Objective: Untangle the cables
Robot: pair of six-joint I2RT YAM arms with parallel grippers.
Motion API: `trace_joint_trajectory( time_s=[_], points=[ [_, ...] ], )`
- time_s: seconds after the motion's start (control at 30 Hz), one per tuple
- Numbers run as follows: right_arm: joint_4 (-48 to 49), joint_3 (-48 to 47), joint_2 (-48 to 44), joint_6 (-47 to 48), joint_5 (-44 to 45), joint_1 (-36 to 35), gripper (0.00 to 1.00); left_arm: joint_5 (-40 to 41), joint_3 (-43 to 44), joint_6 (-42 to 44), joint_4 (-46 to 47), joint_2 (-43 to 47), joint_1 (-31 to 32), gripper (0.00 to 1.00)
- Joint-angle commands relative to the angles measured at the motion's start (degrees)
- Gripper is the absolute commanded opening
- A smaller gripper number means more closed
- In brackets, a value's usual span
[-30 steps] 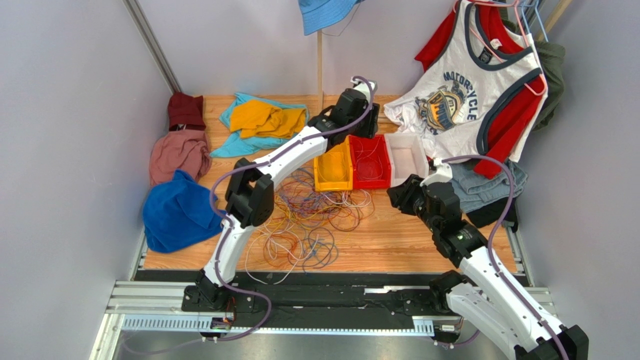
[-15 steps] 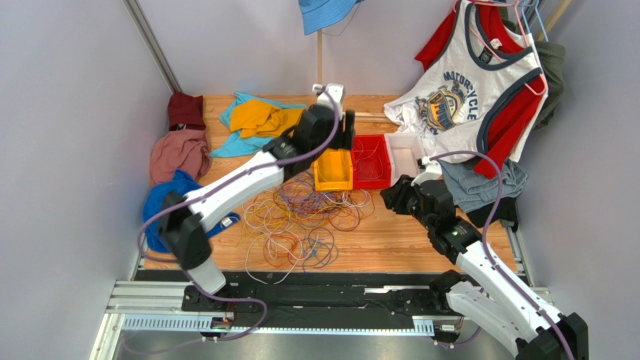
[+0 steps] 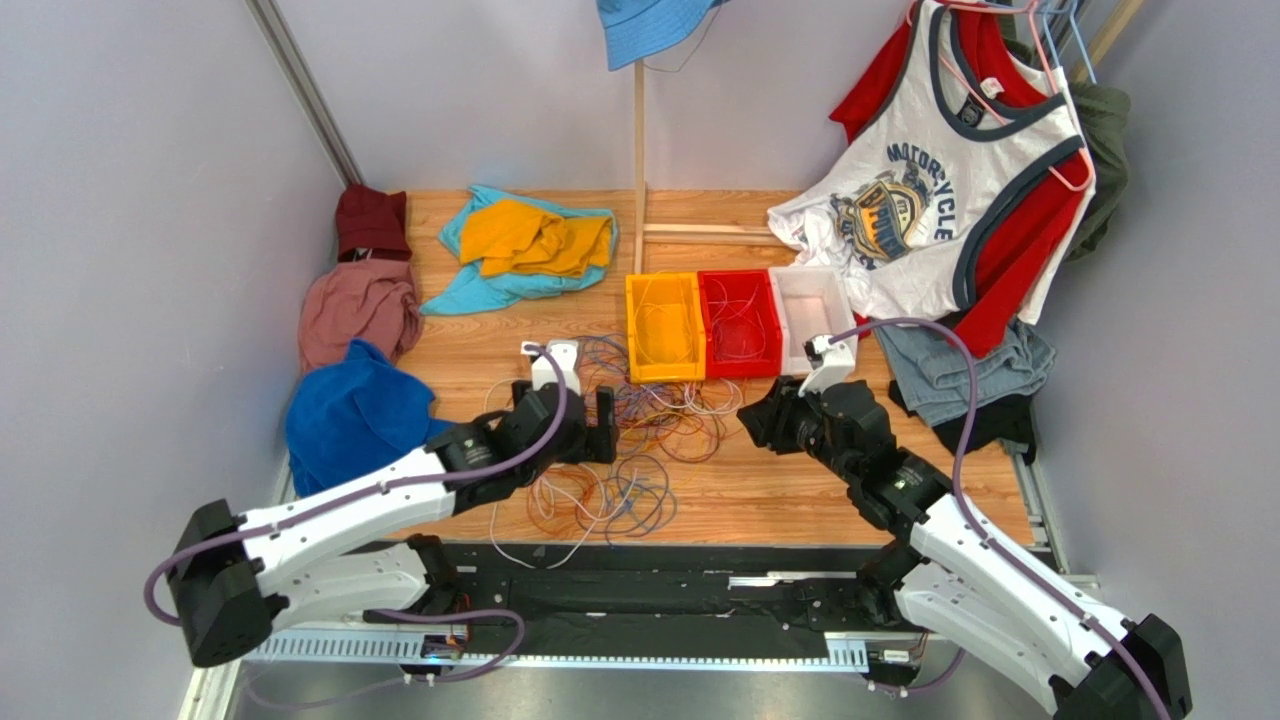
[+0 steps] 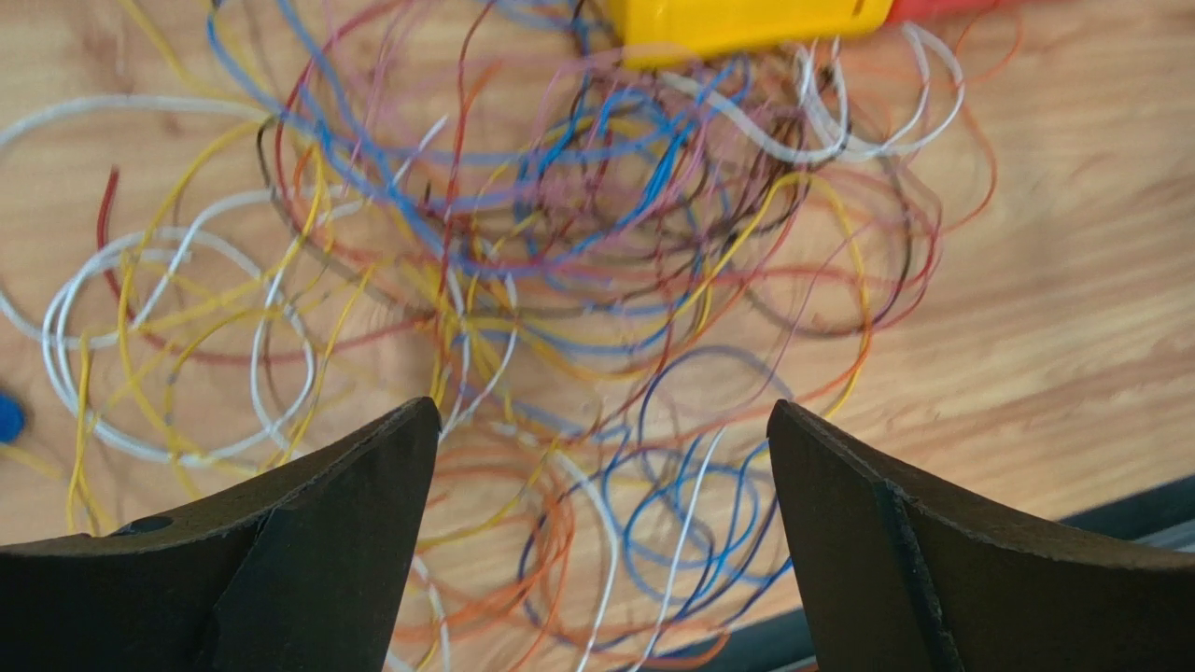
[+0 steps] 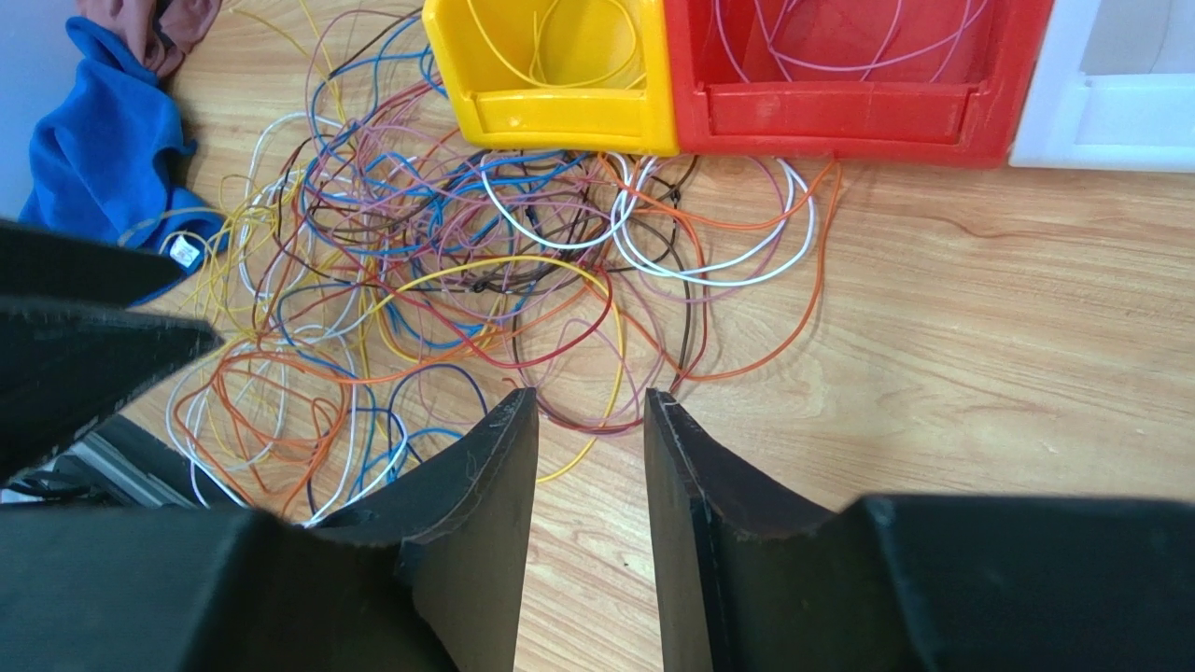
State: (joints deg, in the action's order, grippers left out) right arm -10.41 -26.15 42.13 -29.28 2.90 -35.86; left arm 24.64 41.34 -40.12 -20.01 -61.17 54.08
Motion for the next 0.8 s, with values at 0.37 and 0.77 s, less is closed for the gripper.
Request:
trace_joint_trajectory(
  time_s=[0.37,0.77],
  points=[
    [-0.9,3.0,-6.7,-0.8,-2.0,-0.4,0.37,2.3,-6.4,-12.1,-14.2,24.9,3.8,0.97],
    [8.5,-4.8,8.4,5.8,-5.6,-25.0,0.60,8.5,-11.6,-27.5,-25.7,33.7,7.6,0.98]
  ],
)
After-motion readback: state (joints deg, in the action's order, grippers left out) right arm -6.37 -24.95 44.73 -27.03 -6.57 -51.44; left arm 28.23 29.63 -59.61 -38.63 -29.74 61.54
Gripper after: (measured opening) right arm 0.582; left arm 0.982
